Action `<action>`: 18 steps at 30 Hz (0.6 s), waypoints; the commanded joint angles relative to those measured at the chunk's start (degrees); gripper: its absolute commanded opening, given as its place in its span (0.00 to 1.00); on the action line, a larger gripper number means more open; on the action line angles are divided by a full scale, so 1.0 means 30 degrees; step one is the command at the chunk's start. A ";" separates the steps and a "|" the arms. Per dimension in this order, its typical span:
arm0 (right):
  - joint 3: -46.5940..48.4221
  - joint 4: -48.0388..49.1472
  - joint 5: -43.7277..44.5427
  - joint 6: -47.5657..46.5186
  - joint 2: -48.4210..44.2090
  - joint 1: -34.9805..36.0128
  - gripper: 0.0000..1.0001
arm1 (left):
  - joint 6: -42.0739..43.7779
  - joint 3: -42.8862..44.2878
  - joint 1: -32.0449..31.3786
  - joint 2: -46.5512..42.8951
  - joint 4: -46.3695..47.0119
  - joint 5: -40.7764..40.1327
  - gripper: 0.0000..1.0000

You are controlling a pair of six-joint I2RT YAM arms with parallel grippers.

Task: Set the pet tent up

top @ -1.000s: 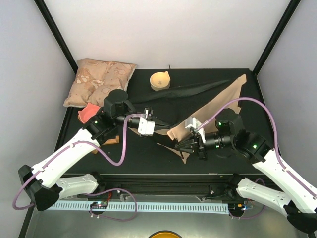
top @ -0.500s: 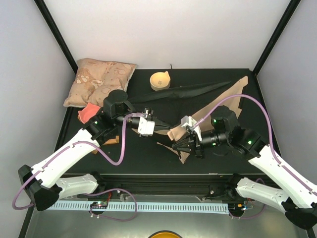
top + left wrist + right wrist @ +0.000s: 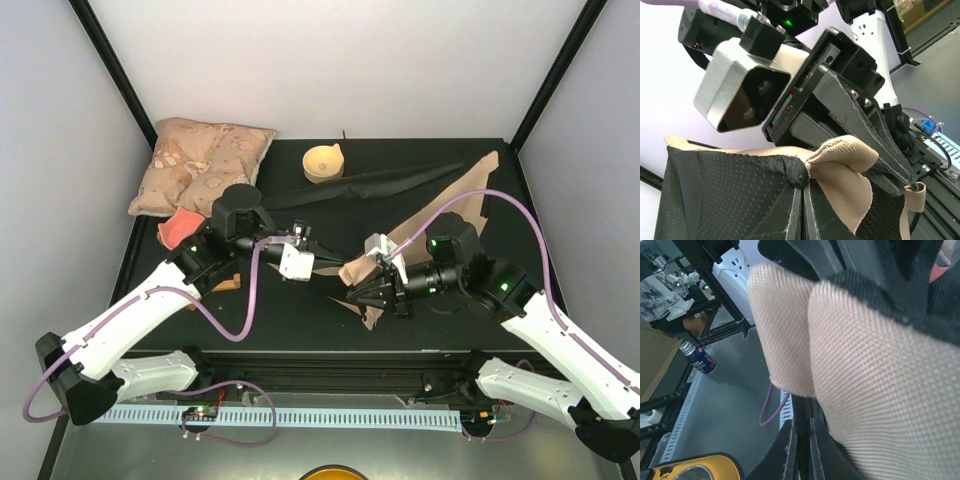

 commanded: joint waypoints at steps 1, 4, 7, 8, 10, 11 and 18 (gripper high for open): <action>0.0470 -0.0754 0.0151 0.1151 0.0118 -0.0028 0.01 | 0.1527 0.0547 -0.0544 -0.0169 -0.1185 0.0320 0.02; 0.0518 -0.0754 0.0069 0.1171 0.0106 -0.0013 0.01 | 0.2135 0.0833 -0.0776 0.0101 -0.1975 -0.0232 0.02; 0.0550 -0.0732 0.0053 0.1186 0.0136 -0.0028 0.01 | 0.2505 0.1157 -0.1029 0.0338 -0.2611 -0.0746 0.01; 0.0551 -0.0693 0.0077 0.1205 0.0146 -0.0017 0.01 | 0.2624 0.1223 -0.1129 0.0411 -0.2790 -0.0795 0.01; 0.0551 -0.0545 0.0180 0.1266 0.0147 -0.0039 0.01 | 0.2738 0.1269 -0.1246 0.0483 -0.2886 -0.0911 0.02; 0.0577 -0.0461 0.0322 0.1335 0.0132 -0.0013 0.01 | 0.2921 0.1288 -0.1320 0.0511 -0.3083 -0.0934 0.02; 0.0238 0.1700 0.1370 0.2748 -0.0245 -0.0035 0.01 | 0.4134 0.1325 -0.2015 0.0329 -0.4268 -0.1671 0.41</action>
